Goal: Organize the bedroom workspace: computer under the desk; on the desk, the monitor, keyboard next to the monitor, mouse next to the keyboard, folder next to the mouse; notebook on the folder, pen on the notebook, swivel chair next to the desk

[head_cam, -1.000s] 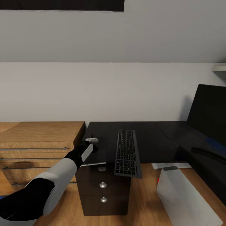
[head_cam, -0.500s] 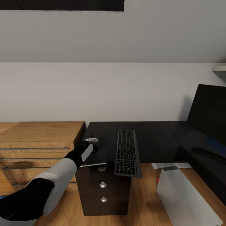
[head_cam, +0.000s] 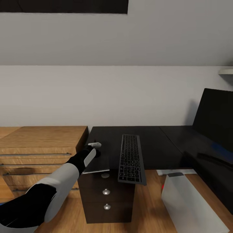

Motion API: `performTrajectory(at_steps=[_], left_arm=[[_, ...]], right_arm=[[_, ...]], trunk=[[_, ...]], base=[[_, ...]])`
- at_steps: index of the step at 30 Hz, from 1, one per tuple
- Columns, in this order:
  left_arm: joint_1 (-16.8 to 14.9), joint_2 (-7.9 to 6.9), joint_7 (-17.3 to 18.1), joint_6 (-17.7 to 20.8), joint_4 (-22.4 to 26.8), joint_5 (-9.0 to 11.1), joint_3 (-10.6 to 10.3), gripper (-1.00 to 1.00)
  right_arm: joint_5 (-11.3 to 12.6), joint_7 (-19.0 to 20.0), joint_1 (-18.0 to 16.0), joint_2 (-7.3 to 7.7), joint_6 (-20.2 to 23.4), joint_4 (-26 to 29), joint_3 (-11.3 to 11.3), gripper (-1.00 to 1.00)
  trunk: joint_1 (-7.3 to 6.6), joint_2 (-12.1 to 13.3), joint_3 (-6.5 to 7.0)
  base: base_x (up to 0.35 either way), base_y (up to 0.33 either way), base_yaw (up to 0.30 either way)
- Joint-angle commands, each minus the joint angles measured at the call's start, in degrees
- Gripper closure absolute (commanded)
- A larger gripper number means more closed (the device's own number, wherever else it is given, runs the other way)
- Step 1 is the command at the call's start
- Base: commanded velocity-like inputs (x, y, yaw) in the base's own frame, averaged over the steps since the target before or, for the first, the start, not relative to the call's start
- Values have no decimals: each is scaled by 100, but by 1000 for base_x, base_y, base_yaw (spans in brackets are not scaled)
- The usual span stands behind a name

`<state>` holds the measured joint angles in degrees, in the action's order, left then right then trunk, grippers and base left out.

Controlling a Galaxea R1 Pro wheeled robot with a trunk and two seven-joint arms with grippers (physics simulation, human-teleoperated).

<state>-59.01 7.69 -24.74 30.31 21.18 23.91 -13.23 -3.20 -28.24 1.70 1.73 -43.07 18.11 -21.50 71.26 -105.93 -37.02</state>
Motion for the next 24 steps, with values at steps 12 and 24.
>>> performTrajectory(at_steps=[12,24], left_arm=[[-5,-4,-48,19,9,61,-48,-100],[-4,-4,-48,19,13,61,-53,-100]], right_arm=[[-38,-59,2,3,18,12,-28,-100],[-40,-59,1,-3,18,9,-30,-100]], trunk=[[-264,480,211],[-440,801,355]], base=[[0,0,0],[0,0,0]])
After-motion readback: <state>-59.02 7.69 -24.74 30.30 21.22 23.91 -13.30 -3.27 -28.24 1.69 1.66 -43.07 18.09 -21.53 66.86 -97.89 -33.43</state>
